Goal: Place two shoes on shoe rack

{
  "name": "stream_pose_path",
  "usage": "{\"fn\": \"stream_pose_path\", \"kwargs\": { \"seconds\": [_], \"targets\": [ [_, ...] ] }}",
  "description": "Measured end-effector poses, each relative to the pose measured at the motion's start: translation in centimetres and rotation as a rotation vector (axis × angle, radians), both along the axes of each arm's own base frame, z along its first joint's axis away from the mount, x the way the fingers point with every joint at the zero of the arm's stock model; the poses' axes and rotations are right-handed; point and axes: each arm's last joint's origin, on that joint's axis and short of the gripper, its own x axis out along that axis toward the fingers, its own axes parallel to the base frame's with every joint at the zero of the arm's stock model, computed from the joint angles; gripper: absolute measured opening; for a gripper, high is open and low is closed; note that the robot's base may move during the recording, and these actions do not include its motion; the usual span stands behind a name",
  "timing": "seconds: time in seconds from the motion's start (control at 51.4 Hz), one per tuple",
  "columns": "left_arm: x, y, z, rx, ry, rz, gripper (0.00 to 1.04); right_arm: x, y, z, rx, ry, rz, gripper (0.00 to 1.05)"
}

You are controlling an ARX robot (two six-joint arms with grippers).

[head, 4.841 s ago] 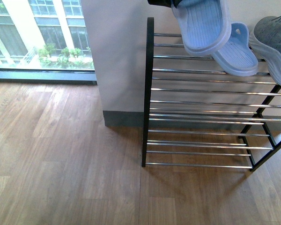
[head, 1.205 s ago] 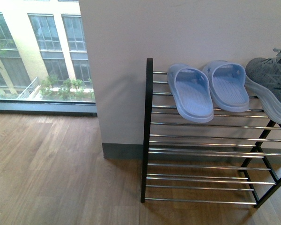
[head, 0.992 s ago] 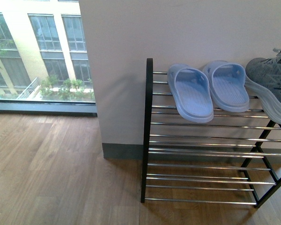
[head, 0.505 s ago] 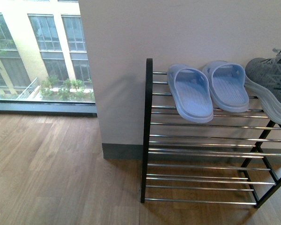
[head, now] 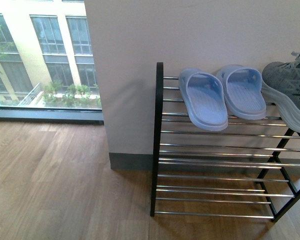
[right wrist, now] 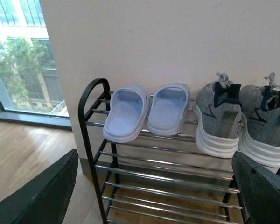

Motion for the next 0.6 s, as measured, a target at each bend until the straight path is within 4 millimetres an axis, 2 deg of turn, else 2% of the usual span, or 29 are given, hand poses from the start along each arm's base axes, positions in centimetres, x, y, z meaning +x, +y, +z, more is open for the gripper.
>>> {"fn": "stream_pose_path", "kwargs": {
  "seconds": [0.117,0.156,0.233,0.486,0.525,0.603],
  "targets": [
    [0.0,0.0,0.0,0.0,0.0,0.0,0.29,0.0,0.0,0.0,0.0,0.0,0.0,0.95],
    [0.0,0.0,0.0,0.0,0.0,0.0,0.4,0.01,0.0,-0.01,0.0,0.001,0.0,0.95],
    [0.0,0.0,0.0,0.0,0.0,0.0,0.54,0.01,0.0,-0.01,0.0,0.001,0.0,0.95],
    [0.0,0.0,0.0,0.0,0.0,0.0,0.93,0.0,0.0,0.0,0.0,0.0,0.0,0.95],
    [0.0,0.0,0.0,0.002,0.0,0.0,0.97,0.0,0.0,0.0,0.0,0.0,0.0,0.95],
    [0.0,0.0,0.0,0.003,0.0,0.001,0.95,0.01,0.01,-0.01,0.0,0.001,0.004,0.95]
  ]
}}
